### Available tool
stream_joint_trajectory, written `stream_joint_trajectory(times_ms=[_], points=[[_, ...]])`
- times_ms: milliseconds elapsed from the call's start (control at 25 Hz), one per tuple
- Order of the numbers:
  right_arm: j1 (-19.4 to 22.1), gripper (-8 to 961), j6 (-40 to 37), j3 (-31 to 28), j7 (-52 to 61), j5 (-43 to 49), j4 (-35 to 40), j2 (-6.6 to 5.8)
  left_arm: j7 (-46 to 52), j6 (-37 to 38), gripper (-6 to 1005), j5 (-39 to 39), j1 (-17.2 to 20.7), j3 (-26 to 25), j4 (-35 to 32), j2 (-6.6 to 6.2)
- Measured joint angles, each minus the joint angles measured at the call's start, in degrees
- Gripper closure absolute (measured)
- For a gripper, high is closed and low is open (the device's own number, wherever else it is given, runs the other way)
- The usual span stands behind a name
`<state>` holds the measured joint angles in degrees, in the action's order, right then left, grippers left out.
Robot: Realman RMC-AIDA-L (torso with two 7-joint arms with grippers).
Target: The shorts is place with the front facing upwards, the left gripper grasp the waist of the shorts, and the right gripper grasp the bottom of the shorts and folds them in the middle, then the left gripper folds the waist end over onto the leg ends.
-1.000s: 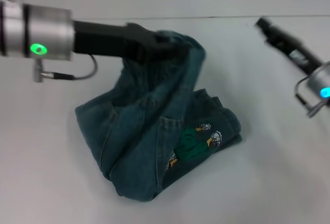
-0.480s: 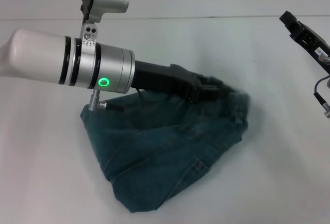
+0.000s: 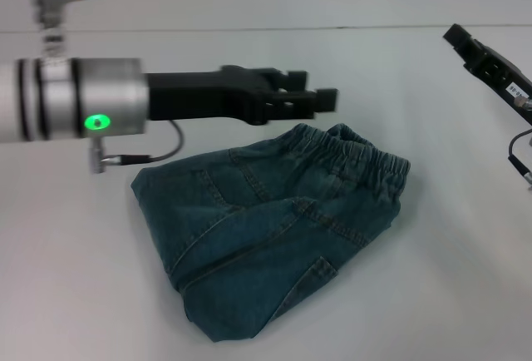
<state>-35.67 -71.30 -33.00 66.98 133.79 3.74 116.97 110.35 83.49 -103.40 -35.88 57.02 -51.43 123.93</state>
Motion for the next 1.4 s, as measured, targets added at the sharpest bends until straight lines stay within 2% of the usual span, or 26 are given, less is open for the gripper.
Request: stream_joint_trajectory(times_ms=[200,360,480,600,680,800,920,1040,1400], points=[[-1.0,893,-7.9,12.4,7.7,0.0,5.8,-2.69,-4.8,8.8,304,5.4,6.7,-7.6,-1.5,-0.2],[-1.1,886,-16.3,19.0,14.3,-0.2,14.7,-3.35,-8.1,14.6,171,4.0,11.4,-14.1,-1.5,-1.53],[-0.8,781,-22.7,28.1,18.1,-0.2,21.5,-4.12,-10.8,19.3,90,-0.2,14.8,-21.6,-1.4,-2.47],[0.3,676,-29.1,37.6,20.1,-0.2,26.0,-5.84,-12.6,22.0,90,-4.7,16.7,-26.5,-2.1,-2.64],[1.3,576,-34.2,41.6,20.6,-0.1,29.5,-6.54,-12.8,22.9,90,-7.8,17.5,-27.3,-2.8,-2.59],[2.7,427,-39.4,47.5,21.1,0.1,34.5,-6.85,-12.6,23.9,91,-13.3,17.9,-27.0,-4.4,-2.33],[4.0,306,-39.7,53.5,24.3,0.1,38.0,-7.07,-12.4,24.3,91,-17.4,17.8,-26.7,-5.9,-2.09],[4.7,185,-38.7,56.6,26.6,0.5,39.7,-7.1,-12.3,24.0,91,-18.7,17.8,-27.0,-6.1,-2.06],[3.7,118,-36.5,57.4,27.5,5.1,39.9,-6.42,-11.4,23.6,95,-19.7,17.5,-27.4,-7.2,-2.34]])
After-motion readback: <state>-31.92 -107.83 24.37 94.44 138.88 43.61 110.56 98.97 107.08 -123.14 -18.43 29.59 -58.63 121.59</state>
